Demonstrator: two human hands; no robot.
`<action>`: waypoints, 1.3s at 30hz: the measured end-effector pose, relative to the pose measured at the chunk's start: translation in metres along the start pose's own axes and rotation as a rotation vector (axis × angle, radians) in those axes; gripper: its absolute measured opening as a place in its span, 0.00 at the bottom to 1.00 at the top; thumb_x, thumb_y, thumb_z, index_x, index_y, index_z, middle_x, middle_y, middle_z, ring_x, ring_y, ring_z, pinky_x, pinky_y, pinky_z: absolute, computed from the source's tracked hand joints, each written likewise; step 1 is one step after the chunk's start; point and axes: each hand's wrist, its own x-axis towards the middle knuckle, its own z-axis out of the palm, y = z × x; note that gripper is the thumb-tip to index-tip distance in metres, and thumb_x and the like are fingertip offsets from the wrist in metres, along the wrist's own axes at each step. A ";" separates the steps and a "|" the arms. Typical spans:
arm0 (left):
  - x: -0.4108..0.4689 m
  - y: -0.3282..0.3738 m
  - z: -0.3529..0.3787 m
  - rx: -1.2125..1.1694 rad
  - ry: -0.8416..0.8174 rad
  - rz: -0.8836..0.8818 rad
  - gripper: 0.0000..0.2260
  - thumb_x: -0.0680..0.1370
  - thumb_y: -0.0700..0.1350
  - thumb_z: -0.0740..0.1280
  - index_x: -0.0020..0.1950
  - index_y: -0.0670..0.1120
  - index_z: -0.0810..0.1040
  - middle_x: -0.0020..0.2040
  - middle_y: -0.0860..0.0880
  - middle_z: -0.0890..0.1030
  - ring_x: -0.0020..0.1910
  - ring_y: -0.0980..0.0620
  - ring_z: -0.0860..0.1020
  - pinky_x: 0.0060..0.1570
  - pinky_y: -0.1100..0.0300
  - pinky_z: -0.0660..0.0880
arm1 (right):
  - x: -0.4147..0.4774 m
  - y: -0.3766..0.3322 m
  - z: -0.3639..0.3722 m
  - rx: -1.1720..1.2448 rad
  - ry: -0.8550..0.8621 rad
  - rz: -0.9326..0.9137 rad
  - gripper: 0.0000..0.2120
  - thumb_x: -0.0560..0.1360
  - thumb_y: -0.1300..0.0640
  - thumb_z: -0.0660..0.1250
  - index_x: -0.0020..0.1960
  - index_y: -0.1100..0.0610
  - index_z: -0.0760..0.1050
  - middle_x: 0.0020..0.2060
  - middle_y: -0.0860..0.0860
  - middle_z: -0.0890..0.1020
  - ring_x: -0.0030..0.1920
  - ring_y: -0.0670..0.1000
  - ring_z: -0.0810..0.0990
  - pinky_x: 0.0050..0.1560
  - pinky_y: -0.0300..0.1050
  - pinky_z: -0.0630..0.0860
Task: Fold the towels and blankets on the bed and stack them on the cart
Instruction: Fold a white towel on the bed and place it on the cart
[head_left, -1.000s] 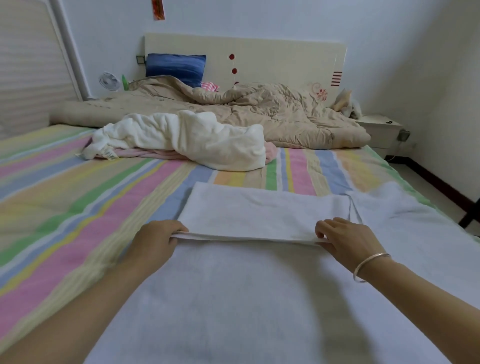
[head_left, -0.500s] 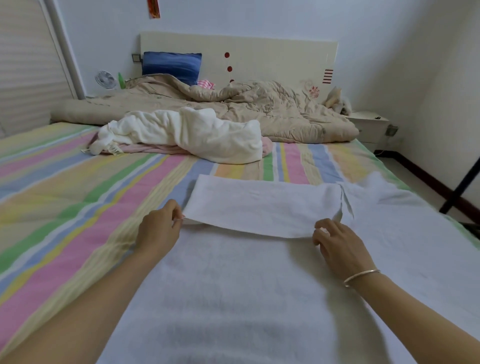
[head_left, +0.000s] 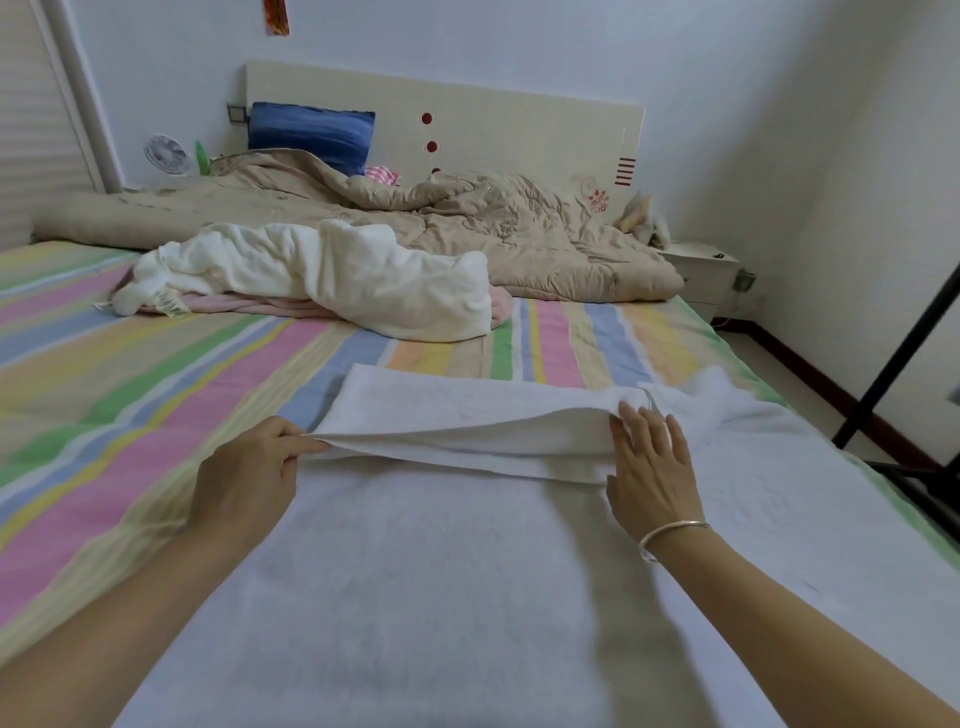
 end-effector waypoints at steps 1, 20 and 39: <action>0.000 -0.001 0.000 0.004 -0.007 -0.002 0.19 0.73 0.29 0.66 0.48 0.53 0.86 0.43 0.57 0.80 0.33 0.52 0.75 0.28 0.66 0.60 | -0.002 0.000 0.003 -0.004 -0.012 -0.039 0.27 0.59 0.58 0.77 0.57 0.62 0.79 0.62 0.60 0.76 0.62 0.64 0.73 0.69 0.60 0.58; -0.009 -0.016 -0.007 0.059 -0.057 0.029 0.15 0.70 0.31 0.71 0.41 0.52 0.85 0.42 0.56 0.84 0.36 0.50 0.81 0.27 0.66 0.63 | -0.025 0.034 -0.014 0.164 0.267 -0.277 0.06 0.74 0.62 0.66 0.38 0.57 0.77 0.34 0.52 0.77 0.35 0.57 0.76 0.55 0.47 0.71; -0.031 -0.037 0.014 0.194 -0.200 0.111 0.15 0.65 0.32 0.77 0.36 0.54 0.83 0.37 0.54 0.81 0.33 0.49 0.81 0.24 0.60 0.73 | -0.045 0.012 -0.002 0.124 0.030 -0.331 0.16 0.49 0.64 0.84 0.35 0.58 0.84 0.37 0.53 0.85 0.36 0.55 0.84 0.45 0.48 0.82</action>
